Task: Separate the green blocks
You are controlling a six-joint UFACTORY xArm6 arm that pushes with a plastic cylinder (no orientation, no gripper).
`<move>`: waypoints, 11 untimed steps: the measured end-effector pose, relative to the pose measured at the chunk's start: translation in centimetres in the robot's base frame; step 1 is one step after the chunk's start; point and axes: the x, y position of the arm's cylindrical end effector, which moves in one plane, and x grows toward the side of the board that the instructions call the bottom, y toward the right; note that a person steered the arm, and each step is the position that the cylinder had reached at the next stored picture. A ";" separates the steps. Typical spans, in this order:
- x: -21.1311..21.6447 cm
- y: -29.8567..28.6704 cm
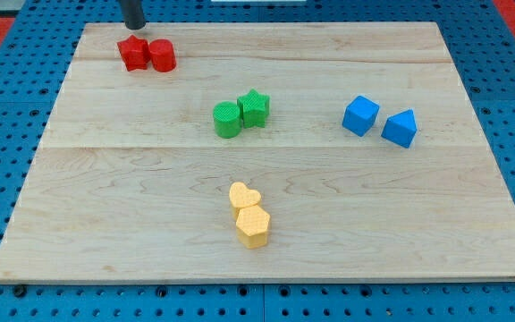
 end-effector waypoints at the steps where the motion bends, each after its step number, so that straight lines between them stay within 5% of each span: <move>1: 0.0 0.0; 4: 0.0 7.6; 6: 9.5 22.9; 7: 15.9 24.6; 9: 22.7 14.2; 11: 23.1 2.4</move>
